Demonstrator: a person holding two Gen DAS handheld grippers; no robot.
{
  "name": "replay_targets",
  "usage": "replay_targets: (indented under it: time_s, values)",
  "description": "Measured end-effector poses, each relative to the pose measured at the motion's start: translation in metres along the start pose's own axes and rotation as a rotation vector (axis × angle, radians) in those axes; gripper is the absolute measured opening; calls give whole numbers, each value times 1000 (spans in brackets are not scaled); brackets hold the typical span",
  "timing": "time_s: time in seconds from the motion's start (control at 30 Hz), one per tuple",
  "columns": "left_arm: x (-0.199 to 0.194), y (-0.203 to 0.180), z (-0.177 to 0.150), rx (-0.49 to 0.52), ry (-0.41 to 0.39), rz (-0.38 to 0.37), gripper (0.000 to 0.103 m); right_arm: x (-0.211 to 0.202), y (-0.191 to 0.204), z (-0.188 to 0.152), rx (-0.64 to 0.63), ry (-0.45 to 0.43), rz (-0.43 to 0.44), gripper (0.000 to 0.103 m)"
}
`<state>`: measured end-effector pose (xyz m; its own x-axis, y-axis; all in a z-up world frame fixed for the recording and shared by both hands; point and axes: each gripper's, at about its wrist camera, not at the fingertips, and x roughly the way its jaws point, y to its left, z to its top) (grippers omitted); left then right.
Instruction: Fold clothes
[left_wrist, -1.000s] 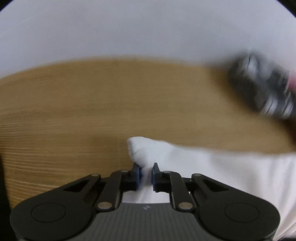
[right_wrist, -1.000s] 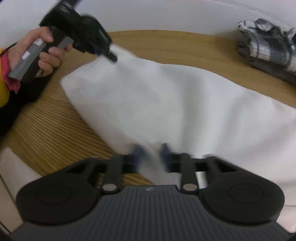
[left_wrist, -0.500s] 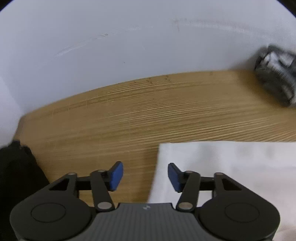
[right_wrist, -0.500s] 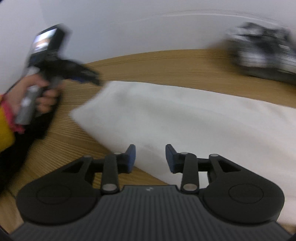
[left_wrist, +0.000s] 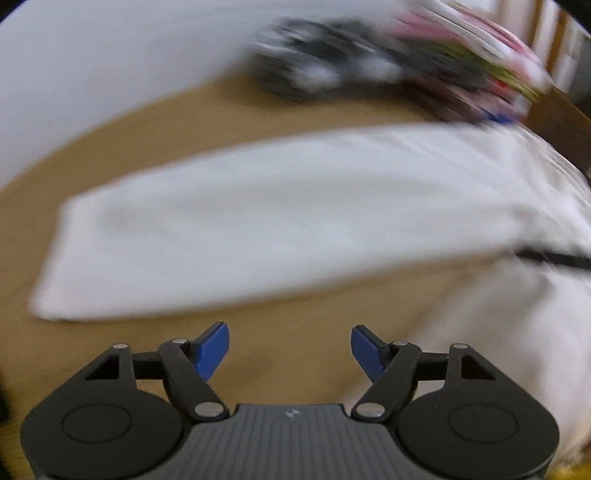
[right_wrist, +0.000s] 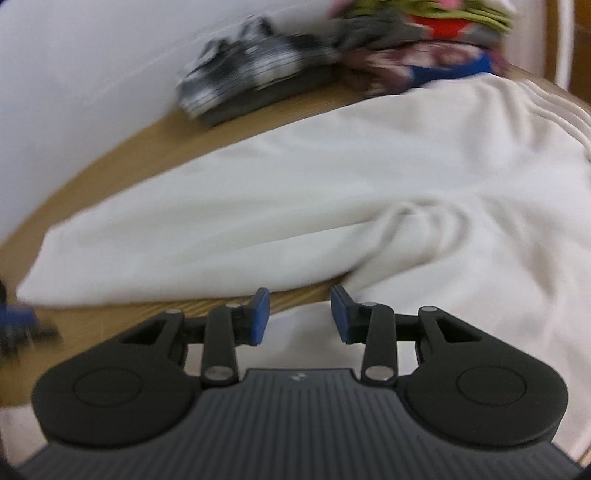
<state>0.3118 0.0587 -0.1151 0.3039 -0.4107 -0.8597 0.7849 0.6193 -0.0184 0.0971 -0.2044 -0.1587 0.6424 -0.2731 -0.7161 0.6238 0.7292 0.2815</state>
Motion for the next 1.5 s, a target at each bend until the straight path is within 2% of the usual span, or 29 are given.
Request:
replay_targets:
  time_s: [0.07,0.2,0.33,0.43,0.57,0.63,0.73,0.83,0.93,1.2,1.37,1.47,1.5]
  values:
    - [1,-37,-9,63,17,-34,75,-12,-18,2,38,-26,-12,40]
    - [-3,-102,-22,174,9,-66,76,-50,-61,10,83,-99,-97,40]
    - [-5,-151,-38,181,35,-75,77,-92,-136,13,204,-155,-169,40]
    - [-1,-188,-50,159,61,-58,77,-117,-192,8,323,-171,-161,40]
    - [4,-234,-59,87,102,-53,77,-106,-268,9,426,-176,-212,45]
    - [3,-260,-64,105,94,-45,77,-96,-297,14,444,-172,-243,50]
    - [4,-295,-71,150,72,12,77,-82,-328,25,457,-137,-209,53]
    - [8,-317,-78,149,91,23,77,-68,-346,31,465,-109,-140,53]
    - [11,-331,-82,151,94,39,77,-57,-352,34,436,-81,-110,53]
    - [21,-352,-80,168,84,77,78,-42,-352,39,395,-124,-91,55]
    - [28,-357,-71,163,55,70,80,-28,-354,47,444,-133,-64,56]
    - [32,-358,-66,159,48,75,81,-23,-361,49,485,-123,27,17]
    - [32,-358,-65,156,47,78,81,-29,-364,49,524,-138,59,14]
